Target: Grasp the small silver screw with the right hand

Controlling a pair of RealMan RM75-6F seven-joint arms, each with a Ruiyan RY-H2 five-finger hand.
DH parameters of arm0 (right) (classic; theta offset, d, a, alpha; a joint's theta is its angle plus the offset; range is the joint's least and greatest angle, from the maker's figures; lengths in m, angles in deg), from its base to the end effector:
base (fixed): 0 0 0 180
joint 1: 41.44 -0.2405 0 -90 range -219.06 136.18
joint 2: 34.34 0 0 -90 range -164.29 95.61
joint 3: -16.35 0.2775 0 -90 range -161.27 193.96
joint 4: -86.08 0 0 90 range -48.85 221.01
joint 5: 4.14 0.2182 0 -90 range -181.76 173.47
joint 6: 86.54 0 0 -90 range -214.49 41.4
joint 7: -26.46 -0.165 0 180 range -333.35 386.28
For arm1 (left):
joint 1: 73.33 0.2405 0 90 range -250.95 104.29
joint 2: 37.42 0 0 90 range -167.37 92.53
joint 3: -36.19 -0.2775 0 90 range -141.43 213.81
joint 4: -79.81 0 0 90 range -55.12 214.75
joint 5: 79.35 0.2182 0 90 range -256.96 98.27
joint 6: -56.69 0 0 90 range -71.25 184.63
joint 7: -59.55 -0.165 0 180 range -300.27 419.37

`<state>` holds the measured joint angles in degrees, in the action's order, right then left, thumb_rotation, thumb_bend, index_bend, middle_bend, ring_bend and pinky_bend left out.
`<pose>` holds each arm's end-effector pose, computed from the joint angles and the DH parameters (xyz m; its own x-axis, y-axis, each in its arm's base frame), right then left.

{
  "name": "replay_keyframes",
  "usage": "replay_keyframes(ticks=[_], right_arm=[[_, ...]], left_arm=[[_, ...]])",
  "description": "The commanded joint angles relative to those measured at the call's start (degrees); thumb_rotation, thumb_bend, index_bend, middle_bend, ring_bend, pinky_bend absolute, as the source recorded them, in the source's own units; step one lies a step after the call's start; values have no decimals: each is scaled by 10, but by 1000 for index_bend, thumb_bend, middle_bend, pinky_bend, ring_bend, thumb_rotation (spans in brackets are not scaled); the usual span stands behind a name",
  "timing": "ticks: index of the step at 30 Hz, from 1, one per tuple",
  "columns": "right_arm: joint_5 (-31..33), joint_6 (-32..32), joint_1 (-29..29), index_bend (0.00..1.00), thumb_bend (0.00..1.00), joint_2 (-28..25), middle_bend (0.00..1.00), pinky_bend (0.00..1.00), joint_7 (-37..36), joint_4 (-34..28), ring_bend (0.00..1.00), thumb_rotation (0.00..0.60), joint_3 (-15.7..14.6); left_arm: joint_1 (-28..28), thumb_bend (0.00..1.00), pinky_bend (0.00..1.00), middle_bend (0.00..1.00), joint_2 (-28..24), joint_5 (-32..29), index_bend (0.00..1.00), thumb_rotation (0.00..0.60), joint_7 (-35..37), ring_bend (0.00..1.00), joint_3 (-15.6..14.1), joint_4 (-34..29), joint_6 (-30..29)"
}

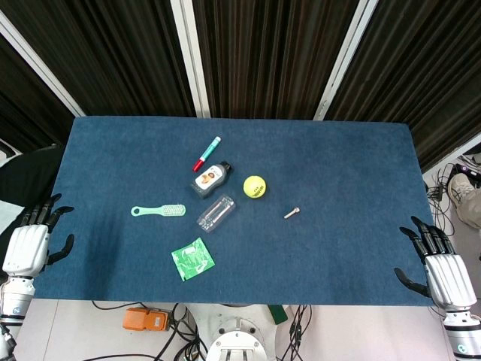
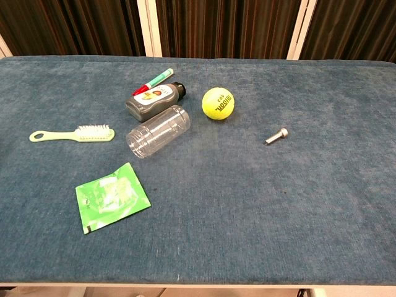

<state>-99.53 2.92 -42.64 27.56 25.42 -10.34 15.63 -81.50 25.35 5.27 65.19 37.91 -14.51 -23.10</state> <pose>-0.3091 -0.1680 0.1595 0.3537 -0.0161 0.9352 -0.9301 -0.1116 0.3498 -0.3272 0.2177 0.1499 0.2947 0.0964 0.9507 0.9556 -0.0306 -0.2931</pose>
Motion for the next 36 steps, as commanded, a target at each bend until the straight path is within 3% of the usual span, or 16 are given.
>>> replay_keyframes(ticks=[1, 17, 21, 29, 36], right_arm=[[-2, -2, -2, 232, 395, 0, 91, 151, -2, 2, 146, 600, 0], [18, -40, -25, 236, 395, 4, 91, 151, -30, 23, 147, 600, 10], [23, -86, -64, 244, 394, -2, 91, 151, -34, 35, 147, 600, 26], [31, -218, -187, 358, 391, 0, 91, 151, -31, 59, 147, 600, 75], [49, -322, -280, 417, 391, 52, 91, 152, 21, 100, 154, 600, 95]], left_arm=[[0, 448, 115, 48, 0, 0, 234, 600, 0, 47, 0, 0, 0], [2, 448, 115, 48, -1, -3, 234, 600, 1, 46, 0, -4, 0], [2, 447, 115, 48, -2, -4, 234, 600, 6, 46, 1, -4, -1], [6, 448, 115, 48, -4, -8, 234, 600, 14, 46, 2, -4, -4], [8, 447, 115, 48, -7, -15, 234, 600, 21, 46, 4, -7, -4]])
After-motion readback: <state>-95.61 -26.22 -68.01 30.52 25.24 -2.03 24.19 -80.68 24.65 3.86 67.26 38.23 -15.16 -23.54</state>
